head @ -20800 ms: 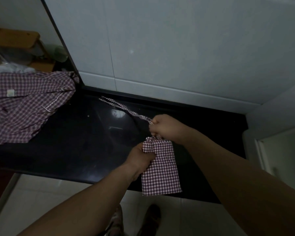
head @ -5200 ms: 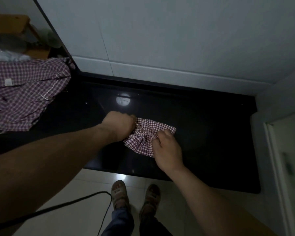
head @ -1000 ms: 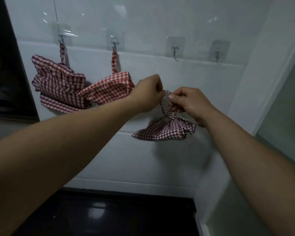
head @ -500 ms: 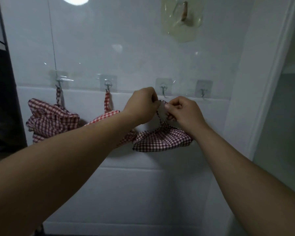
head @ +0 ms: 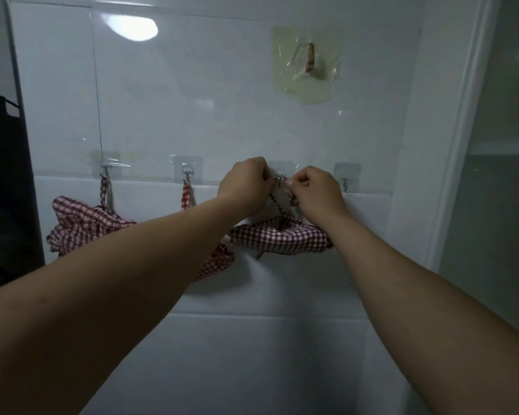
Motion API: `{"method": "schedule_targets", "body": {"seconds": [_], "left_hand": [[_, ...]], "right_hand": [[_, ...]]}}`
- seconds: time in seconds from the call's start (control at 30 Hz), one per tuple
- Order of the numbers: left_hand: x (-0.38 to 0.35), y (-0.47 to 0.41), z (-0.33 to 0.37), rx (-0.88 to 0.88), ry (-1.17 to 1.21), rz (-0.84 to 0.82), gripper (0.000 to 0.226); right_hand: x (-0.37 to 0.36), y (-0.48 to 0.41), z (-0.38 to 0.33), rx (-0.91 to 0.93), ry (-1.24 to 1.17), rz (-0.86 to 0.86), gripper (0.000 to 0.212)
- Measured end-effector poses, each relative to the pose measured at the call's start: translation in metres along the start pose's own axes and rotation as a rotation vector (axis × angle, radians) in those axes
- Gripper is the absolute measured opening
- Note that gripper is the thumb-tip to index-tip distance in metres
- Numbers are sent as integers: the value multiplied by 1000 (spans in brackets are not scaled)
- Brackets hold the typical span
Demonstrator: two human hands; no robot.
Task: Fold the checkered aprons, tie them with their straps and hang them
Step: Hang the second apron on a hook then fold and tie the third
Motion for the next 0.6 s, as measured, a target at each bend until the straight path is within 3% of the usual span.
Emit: {"method": "schedule_targets", "body": {"seconds": [0.2, 0.37, 0.5, 0.6], "left_hand": [[-21, 26, 0, -67, -250, -168, 19], [-32, 42, -11, -52, -117, -264, 25], [-26, 69, -17, 7, 191, -470, 64], [-23, 90, -14, -37, 252, -775, 107]], "right_hand": [[-20, 14, 16, -27, 248, 9, 17], [-21, 30, 24, -31, 199, -71, 19], [-9, 44, 39, -89, 59, -261, 29], [0, 59, 58, -179, -139, -405, 35]]}}
Point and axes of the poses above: each hand's wrist, its own y-axis away from the middle knuckle, its own x-axis out of the back of the hand, z = x × y, the point moved 3 cm from there along -y, towards the middle knuckle, and after that the axes turned 10 degrees about -x, right-handed, at the moved point
